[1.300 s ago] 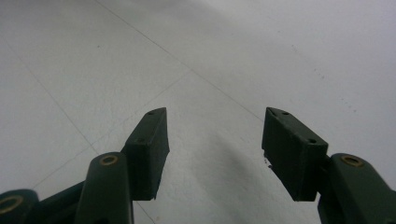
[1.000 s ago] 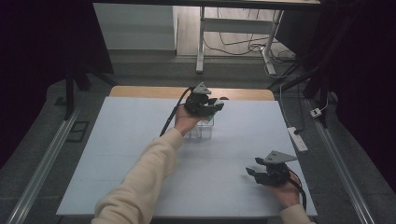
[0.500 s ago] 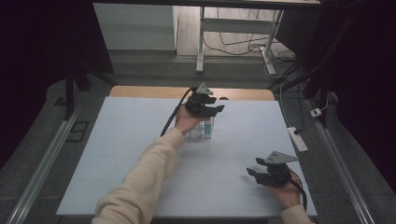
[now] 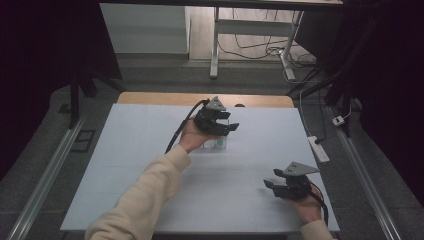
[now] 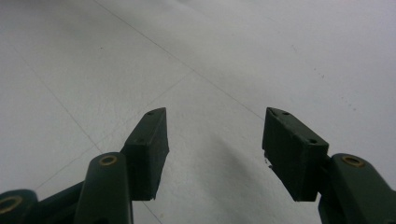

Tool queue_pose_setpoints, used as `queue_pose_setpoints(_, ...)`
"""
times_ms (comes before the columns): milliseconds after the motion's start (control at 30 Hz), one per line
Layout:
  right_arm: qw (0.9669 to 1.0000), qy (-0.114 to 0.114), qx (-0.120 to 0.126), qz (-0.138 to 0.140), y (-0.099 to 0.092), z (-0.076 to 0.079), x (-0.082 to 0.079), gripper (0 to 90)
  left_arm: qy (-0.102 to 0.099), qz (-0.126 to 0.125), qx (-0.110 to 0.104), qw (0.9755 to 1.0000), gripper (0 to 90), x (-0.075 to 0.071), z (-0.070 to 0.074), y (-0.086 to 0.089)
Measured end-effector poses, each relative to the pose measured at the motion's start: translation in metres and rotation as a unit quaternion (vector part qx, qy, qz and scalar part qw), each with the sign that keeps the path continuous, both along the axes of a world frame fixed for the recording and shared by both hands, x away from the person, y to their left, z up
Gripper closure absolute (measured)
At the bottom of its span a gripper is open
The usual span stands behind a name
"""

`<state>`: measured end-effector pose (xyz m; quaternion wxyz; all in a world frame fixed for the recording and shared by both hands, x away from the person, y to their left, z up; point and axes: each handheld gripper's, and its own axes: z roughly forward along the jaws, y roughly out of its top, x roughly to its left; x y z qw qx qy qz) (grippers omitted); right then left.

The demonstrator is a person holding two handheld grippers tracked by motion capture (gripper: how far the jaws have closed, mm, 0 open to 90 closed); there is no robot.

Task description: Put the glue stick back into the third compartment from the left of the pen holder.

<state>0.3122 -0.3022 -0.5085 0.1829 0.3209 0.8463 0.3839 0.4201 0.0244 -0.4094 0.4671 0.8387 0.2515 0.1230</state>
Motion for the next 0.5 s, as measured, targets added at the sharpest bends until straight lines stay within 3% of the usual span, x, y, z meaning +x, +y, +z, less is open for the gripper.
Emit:
queue_pose_setpoints(167,1.0000,-0.001,0.000,-0.001,0.000,0.001,0.000,39.8,0.001,0.000,0.014,0.9999,42.6,-0.019,-0.007,0.018)
queue_pose_setpoints(300,1.0000,-0.001,0.000,0.000,0.000,0.001,-0.001,39.8,0.002,0.001,0.013,0.9999,42.1,-0.037,-0.015,0.038)
queue_pose_setpoints(500,1.0000,-0.002,-0.002,0.001,0.001,0.001,0.000,39.7,0.012,0.023,0.019,0.9995,40.8,-0.055,-0.027,0.064)
